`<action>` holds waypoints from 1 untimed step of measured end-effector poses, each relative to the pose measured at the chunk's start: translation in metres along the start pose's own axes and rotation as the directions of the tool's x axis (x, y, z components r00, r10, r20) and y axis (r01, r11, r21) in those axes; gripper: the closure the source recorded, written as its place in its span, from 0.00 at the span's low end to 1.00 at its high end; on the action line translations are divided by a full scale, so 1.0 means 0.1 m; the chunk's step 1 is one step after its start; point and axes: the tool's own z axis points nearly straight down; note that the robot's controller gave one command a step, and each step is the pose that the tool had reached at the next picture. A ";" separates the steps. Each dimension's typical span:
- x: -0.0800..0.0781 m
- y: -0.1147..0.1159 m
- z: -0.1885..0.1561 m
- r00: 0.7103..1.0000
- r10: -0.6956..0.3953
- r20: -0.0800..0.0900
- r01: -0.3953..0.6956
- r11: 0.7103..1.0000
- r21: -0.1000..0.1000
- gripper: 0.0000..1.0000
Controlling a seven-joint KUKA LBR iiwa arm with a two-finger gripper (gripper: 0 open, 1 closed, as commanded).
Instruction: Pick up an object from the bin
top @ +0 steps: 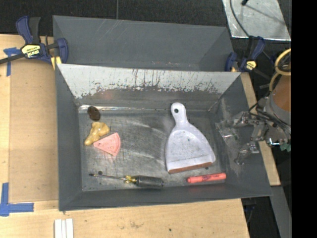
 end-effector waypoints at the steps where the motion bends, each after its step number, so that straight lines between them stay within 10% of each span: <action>1: -0.02 0.01 -0.04 1.000 -0.003 0.007 0.003 1.000 0.002 0.00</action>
Offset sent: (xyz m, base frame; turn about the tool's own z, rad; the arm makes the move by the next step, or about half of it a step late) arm -0.0064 -0.0086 -0.0634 -0.3183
